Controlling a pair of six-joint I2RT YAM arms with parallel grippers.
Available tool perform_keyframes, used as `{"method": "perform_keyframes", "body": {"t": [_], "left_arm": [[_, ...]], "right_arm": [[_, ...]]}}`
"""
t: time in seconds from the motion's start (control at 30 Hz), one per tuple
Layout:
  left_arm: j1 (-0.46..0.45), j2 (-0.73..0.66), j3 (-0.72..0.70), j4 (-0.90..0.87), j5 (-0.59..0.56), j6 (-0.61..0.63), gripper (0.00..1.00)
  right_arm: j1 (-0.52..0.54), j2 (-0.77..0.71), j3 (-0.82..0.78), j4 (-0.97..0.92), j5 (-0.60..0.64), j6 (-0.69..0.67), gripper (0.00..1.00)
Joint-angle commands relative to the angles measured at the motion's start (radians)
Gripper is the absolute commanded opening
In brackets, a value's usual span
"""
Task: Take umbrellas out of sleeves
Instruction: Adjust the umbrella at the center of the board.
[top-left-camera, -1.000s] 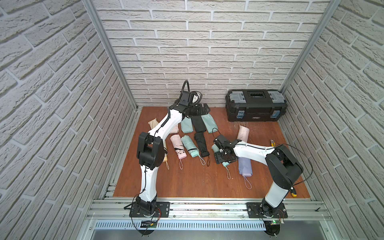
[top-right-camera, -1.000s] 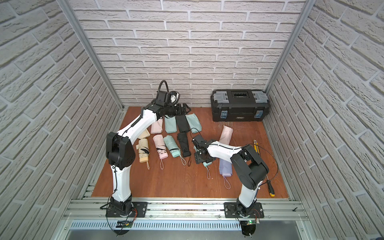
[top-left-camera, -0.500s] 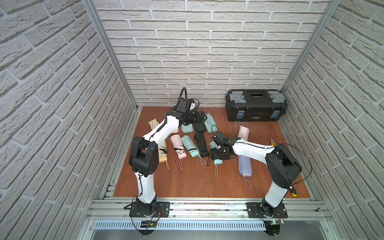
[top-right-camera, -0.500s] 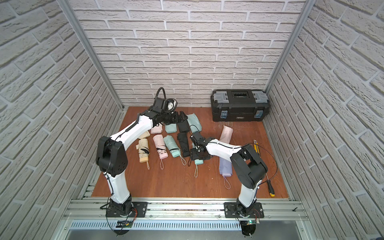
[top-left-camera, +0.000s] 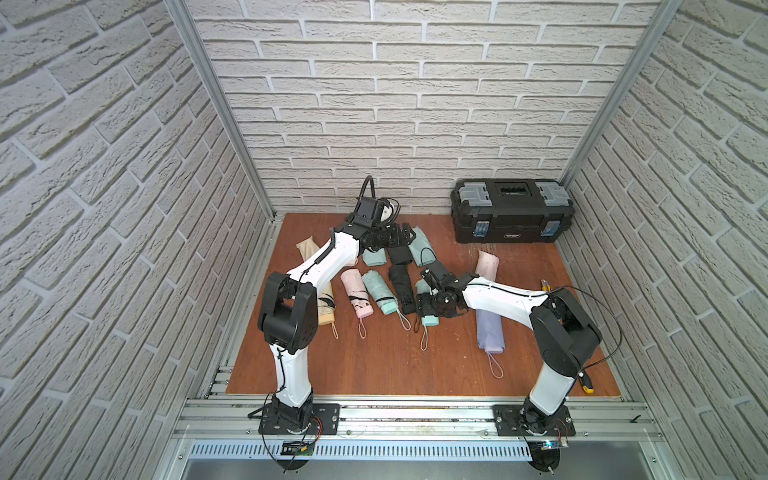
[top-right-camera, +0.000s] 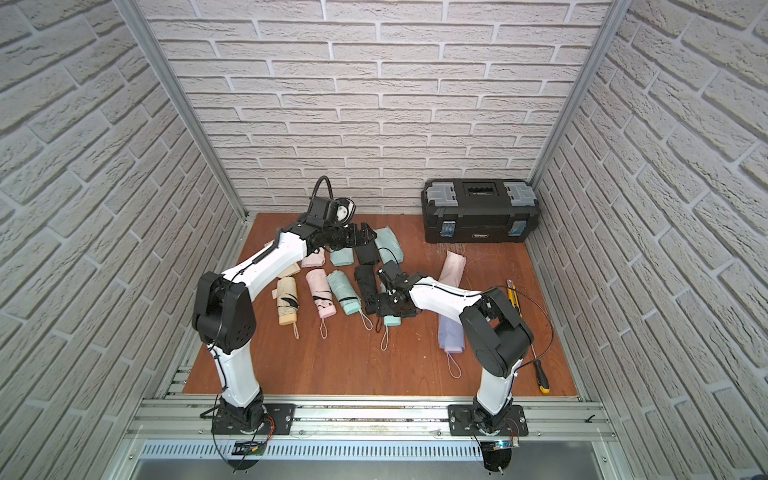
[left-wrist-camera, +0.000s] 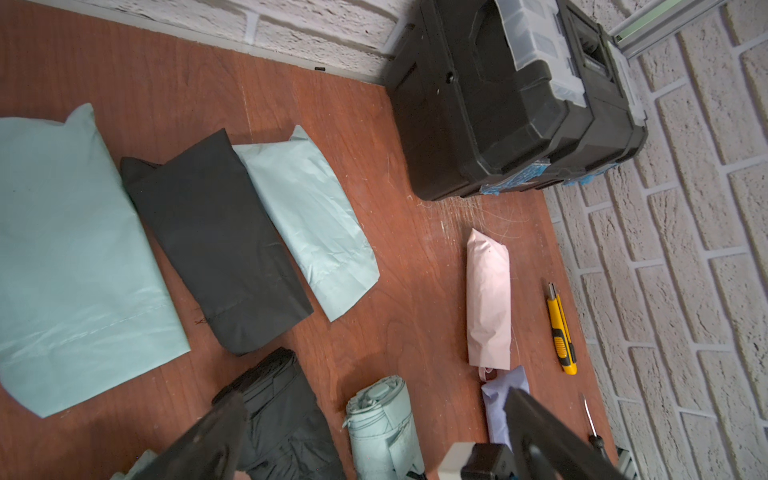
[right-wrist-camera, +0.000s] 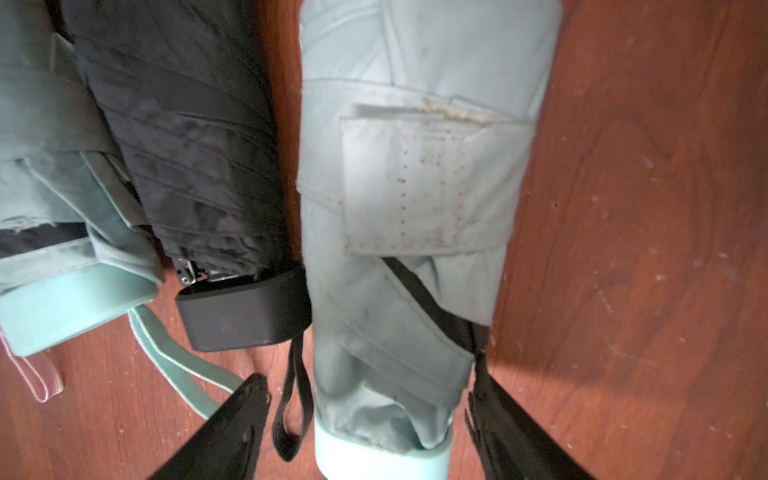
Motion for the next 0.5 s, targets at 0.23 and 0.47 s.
{"method": "perform_keyframes", "body": {"t": [0.23,0.47], "left_arm": [[-0.064,0.043,0.051,-0.024,0.021,0.063,0.98],[-0.109,0.093,0.099,-0.069,0.044,0.102,0.98]], "right_arm": [[0.003,-0.267,-0.074,-0.101,0.153,-0.044,0.81],[-0.033,-0.49,-0.246,-0.156,0.189,-0.025,0.82]]}}
